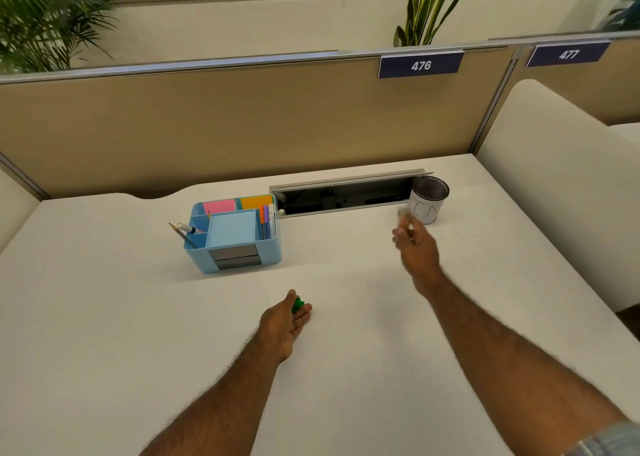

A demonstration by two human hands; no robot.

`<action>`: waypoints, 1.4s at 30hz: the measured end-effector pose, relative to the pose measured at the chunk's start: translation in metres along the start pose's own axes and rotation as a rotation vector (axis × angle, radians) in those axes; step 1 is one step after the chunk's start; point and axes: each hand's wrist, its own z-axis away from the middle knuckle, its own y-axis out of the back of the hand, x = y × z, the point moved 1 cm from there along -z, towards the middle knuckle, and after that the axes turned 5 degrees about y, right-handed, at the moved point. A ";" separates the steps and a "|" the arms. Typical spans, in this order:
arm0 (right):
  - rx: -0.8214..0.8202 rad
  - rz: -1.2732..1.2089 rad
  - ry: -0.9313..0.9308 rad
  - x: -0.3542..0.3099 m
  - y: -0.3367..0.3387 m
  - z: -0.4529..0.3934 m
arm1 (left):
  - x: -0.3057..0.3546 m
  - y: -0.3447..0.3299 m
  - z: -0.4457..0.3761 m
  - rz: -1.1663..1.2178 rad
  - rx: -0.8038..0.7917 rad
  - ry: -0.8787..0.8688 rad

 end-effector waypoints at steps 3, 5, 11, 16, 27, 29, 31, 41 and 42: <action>0.154 0.174 0.071 -0.014 0.022 -0.038 | 0.000 0.001 -0.004 -0.009 -0.001 0.004; 0.246 0.281 0.124 -0.022 0.037 -0.059 | 0.001 0.002 -0.006 -0.009 0.006 0.006; 0.269 0.485 0.090 -0.032 0.067 -0.104 | 0.006 0.003 -0.010 -0.003 0.020 0.010; 0.181 0.653 0.040 -0.033 0.075 -0.123 | 0.005 0.004 -0.014 0.006 0.029 0.009; -0.099 1.064 -0.004 -0.037 0.067 -0.151 | 0.004 0.003 -0.014 0.015 0.036 0.007; -0.074 1.054 0.008 -0.037 0.067 -0.155 | 0.005 0.004 -0.013 0.023 0.033 0.005; -0.039 1.007 0.008 -0.039 0.067 -0.159 | 0.005 0.004 -0.013 0.031 0.031 0.005; -0.029 0.983 -0.035 -0.039 0.066 -0.162 | 0.006 0.004 -0.011 0.012 0.039 0.010; 0.000 0.935 -0.042 -0.039 0.066 -0.162 | 0.005 0.004 -0.011 0.013 0.039 0.010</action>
